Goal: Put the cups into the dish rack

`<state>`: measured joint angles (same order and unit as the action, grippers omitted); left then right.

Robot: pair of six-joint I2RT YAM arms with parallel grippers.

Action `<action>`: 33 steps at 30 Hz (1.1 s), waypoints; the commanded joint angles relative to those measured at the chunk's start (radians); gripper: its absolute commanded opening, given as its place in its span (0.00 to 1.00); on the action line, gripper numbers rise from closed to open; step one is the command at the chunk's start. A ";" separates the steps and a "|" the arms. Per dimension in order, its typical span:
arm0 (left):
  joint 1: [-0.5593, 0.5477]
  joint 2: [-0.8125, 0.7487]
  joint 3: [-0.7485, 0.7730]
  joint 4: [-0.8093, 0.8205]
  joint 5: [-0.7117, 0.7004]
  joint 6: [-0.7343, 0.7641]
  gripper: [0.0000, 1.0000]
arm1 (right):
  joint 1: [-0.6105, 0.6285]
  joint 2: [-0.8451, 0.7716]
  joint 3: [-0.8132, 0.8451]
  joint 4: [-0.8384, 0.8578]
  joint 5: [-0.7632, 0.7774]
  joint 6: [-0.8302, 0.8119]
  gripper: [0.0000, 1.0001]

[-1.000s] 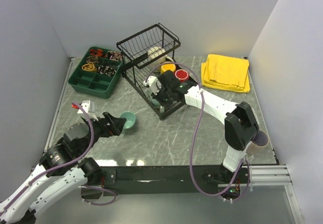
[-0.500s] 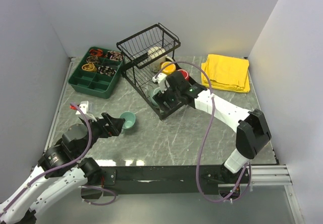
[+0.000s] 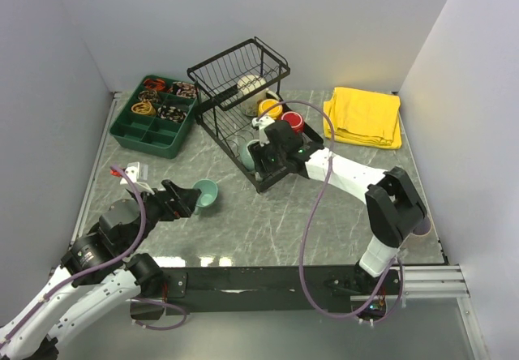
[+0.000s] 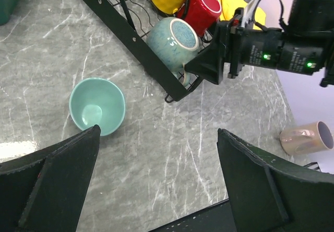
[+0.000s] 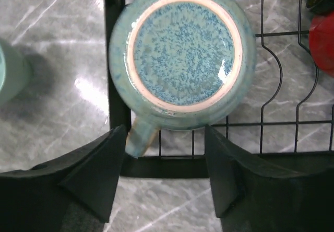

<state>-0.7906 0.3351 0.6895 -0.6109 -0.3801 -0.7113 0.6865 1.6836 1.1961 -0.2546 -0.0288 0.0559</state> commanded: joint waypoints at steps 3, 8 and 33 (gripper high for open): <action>0.005 -0.002 0.005 0.010 -0.020 -0.025 1.00 | -0.005 0.079 0.085 0.046 0.067 0.048 0.61; 0.004 -0.001 0.004 0.005 -0.022 -0.028 0.99 | -0.005 0.094 0.092 0.150 0.148 -0.013 0.48; 0.004 0.012 -0.008 0.059 -0.020 -0.034 0.96 | -0.059 0.001 0.066 0.183 -0.161 -0.212 0.52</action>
<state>-0.7906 0.3386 0.6895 -0.6106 -0.4007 -0.7277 0.6350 1.7348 1.2938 -0.0059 -0.0257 -0.1341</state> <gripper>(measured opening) 0.967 0.523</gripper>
